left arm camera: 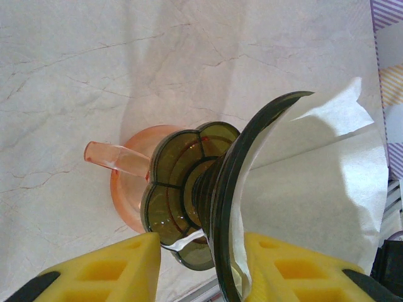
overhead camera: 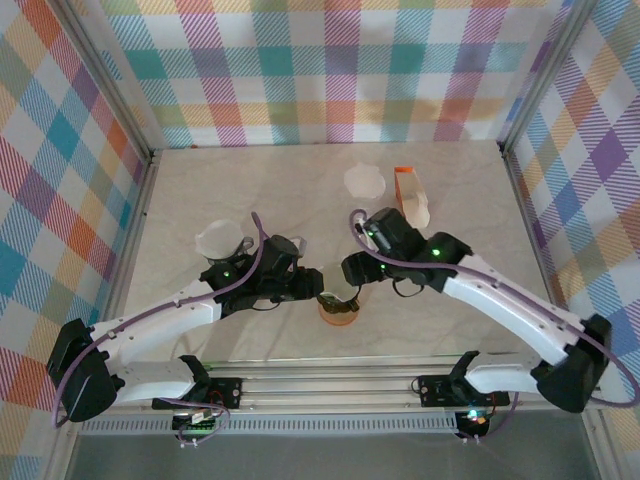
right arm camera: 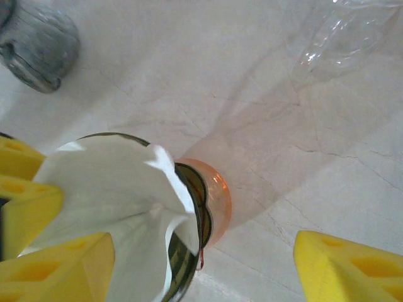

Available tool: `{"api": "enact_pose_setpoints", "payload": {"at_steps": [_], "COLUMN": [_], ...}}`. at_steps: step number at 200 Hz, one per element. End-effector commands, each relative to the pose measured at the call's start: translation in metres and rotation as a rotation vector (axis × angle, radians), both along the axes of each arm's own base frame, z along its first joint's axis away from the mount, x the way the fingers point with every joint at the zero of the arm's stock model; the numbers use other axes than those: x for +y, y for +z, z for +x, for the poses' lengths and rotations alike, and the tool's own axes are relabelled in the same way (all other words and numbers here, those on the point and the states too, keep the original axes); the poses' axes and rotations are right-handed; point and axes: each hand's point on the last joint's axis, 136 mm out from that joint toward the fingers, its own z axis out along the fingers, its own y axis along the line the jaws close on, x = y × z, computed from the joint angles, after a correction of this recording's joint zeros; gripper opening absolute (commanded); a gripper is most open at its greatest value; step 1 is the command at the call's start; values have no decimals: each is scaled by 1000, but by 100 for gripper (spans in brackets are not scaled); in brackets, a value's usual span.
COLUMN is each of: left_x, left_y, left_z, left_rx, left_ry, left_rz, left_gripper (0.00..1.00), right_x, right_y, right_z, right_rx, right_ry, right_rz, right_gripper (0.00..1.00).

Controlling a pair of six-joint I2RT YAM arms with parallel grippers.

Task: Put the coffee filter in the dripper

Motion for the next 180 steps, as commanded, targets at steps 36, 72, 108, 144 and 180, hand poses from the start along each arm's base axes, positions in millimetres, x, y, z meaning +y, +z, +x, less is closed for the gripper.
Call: {"api": "enact_pose_setpoints", "payload": {"at_steps": [36,72,108,144,180], "left_x": [-1,-1,2,6,24], "left_y": [3,16,31,49,70], "left_z": [1,2,3,2,2], "left_rx": [-9,-34,-63,-96,-164], "left_ry": [8,10,17,23,56], "left_rz": [-6,-28,-47,-73,-51], "left_gripper": [41,51,57,63,68], "right_x": [-31,-45,-53,-61,-65], "right_y": [-21,-38,-53,-59,-61], "right_z": [-34,-49,-59,-62,-63], "right_rx": [40,66,97,92,81], "right_ry": [-35,-51,-56,-84,-104], "right_rz": [40,50,37,43,59], "right_gripper": [72,72,71,72,72]}}
